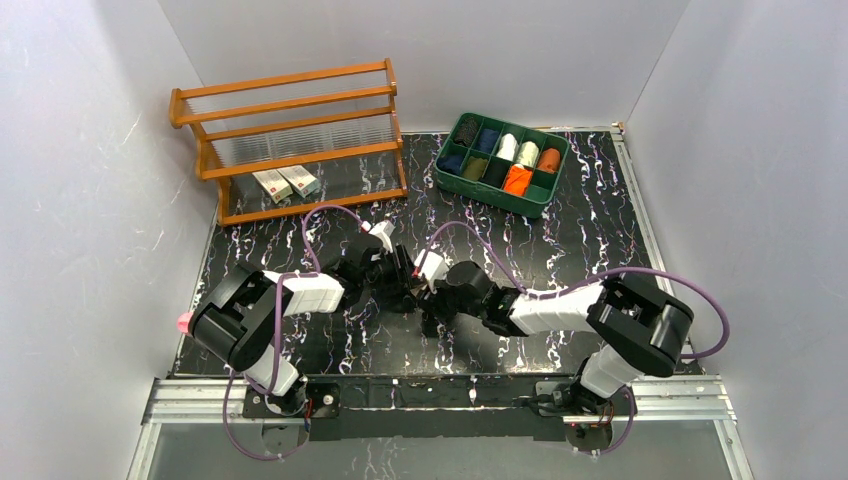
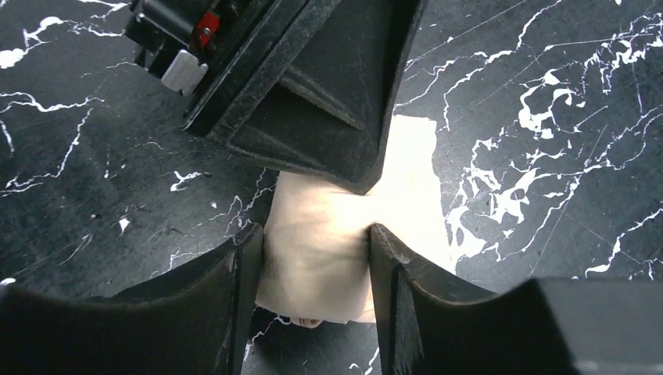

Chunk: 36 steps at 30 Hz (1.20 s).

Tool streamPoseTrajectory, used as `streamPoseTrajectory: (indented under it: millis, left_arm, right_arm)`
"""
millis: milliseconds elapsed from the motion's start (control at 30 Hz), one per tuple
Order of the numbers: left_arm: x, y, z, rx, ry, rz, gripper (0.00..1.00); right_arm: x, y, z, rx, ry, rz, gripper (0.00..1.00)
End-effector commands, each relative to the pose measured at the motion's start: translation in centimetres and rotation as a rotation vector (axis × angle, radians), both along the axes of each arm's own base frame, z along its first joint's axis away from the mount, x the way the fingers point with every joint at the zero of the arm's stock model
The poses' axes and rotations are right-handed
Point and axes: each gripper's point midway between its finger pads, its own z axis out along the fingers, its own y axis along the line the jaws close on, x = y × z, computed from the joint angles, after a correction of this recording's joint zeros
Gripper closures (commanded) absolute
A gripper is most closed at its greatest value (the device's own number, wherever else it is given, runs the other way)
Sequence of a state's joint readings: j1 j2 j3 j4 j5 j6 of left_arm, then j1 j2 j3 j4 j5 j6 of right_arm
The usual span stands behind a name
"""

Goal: Roll the underwear
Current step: Roll the underwear to the center of the board.

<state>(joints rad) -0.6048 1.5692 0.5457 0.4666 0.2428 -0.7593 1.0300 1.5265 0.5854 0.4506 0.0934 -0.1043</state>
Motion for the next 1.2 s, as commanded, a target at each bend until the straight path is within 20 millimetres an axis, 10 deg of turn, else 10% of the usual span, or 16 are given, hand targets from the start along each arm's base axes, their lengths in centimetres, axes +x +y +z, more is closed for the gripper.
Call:
streamPoseTrajectory:
  millis: [0,233,533,1167]
  left_arm:
    - [-6.6,5.7,-7.6,0.293,0.276,0.003,0.53]
    - [-5.6,5.8,-5.6,0.269,0.217,0.054,0.44]
    - [-4.6,5.1,-2.3,0.142,0.131,0.123,0.32]
    - [-5.0,1.7,-2.3,-0.101,0.135,0.112,0.24]
  right_arm:
    - [1.5,-0.5,-0.4,-0.038,-0.084,-0.076,0.53]
    - [-0.4,-0.9,-1.9,0.009,0.015,-0.059,0.76]
    - [-4.1,0.2,-0.9,0.38,0.469,0.02,0.79]
    - [-1.9,-2.8,-3.7,0.621,0.92,-0.256,0.75]
